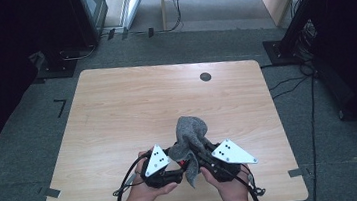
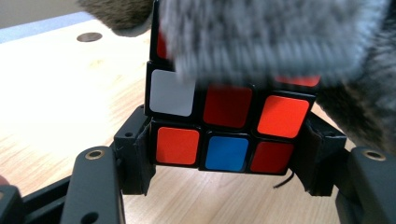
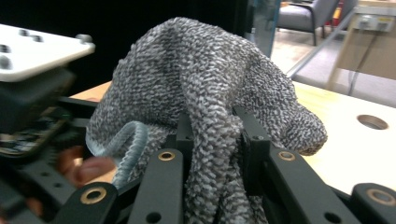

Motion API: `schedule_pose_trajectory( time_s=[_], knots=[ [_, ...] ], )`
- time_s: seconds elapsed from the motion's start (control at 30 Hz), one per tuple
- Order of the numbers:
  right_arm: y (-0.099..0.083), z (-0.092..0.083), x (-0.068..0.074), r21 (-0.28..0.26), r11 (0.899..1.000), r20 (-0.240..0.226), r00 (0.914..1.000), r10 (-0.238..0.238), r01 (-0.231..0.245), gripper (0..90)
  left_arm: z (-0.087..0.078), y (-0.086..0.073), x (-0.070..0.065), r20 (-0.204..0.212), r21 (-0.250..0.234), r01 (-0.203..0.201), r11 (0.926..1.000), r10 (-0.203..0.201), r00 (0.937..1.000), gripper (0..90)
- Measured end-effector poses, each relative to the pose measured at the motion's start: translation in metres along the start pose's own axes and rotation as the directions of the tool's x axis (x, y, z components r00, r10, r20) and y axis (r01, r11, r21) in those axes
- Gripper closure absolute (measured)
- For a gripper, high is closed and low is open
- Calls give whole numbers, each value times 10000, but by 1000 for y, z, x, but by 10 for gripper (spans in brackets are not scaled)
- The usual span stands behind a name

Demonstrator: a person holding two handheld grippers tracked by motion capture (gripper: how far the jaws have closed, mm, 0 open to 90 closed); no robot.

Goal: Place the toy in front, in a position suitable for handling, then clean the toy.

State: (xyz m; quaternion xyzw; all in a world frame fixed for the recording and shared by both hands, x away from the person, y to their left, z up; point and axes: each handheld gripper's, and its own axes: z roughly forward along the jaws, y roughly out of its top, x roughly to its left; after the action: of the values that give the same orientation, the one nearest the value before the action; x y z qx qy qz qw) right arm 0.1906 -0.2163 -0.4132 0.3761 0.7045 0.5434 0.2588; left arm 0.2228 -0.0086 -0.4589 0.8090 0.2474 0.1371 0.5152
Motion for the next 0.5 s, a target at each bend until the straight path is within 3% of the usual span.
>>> schedule_pose_trajectory(
  time_s=[0.07,0.13,0.17,0.23,0.3,0.37,0.43,0.5],
  knots=[
    [1,1,11,-41,9992,-379,9985,-388,386,751,2,-1,-3,1,55,-148,9999,148,9999,343],
    [4,1,20,-23,9958,-322,9952,-920,920,750,2,0,-4,81,-51,-203,9998,203,9998,343],
    [6,1,20,-18,9954,-273,9950,-958,958,750,1,1,-4,75,-88,-229,9997,230,9997,343],
    [6,1,12,-78,9971,-151,9970,-760,758,749,-1,1,-2,21,-125,-196,9997,196,9998,343],
    [3,0,0,89,9995,259,9992,-300,298,750,-3,1,2,-90,-154,-37,9999,35,10000,343],
    [0,-1,-5,132,9999,237,9997,19,-22,750,-3,1,4,-112,-129,37,9999,-39,9999,343],
    [1,-1,1,70,9998,-55,9998,-184,184,745,-1,0,2,-33,-46,8,10000,-8,10000,343],
    [4,1,11,-131,9983,-462,9973,-567,562,735,1,0,-3,78,1,-271,9996,271,9996,343]
  ],
)
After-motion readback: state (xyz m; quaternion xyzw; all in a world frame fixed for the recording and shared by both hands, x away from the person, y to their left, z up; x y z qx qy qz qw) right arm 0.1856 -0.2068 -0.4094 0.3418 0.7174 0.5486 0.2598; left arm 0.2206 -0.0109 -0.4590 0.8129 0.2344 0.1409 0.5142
